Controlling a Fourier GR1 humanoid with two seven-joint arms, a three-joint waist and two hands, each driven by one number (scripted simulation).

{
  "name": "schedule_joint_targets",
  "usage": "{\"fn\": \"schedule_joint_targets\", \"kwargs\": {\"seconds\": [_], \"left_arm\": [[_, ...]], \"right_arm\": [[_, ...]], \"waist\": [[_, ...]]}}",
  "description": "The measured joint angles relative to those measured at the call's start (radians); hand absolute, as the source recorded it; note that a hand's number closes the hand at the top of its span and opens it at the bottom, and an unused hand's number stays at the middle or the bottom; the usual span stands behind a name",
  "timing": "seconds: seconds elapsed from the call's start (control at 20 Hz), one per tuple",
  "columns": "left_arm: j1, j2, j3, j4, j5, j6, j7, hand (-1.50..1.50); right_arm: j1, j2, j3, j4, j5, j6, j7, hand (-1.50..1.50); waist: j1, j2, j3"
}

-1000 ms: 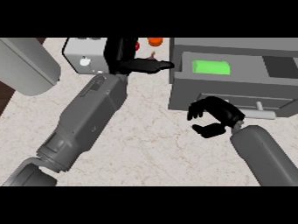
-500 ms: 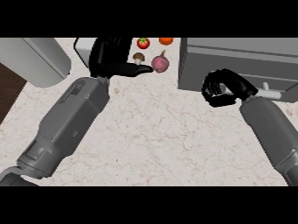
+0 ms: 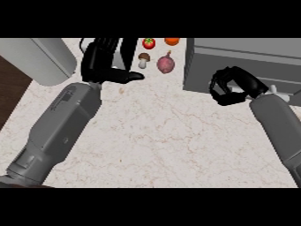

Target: Pick up the cup, place it into the drawer and close the drawer

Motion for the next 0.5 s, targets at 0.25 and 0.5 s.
{"fn": "schedule_joint_targets", "kwargs": {"seconds": [0.25,0.5], "left_arm": [[0.021,0.007,-0.006,-0.018,0.002,-0.023,0.006,-1.5],[0.034,0.008,-0.011,-0.034,0.004,-0.04,0.01,-1.5]], "right_arm": [[0.007,-0.018,-0.016,-0.013,-0.039,0.071,0.0,1.5],[0.018,-0.035,-0.03,-0.032,-0.075,0.133,0.003,1.5]], "waist": [[0.012,0.004,0.004],[0.023,0.01,0.008]]}}
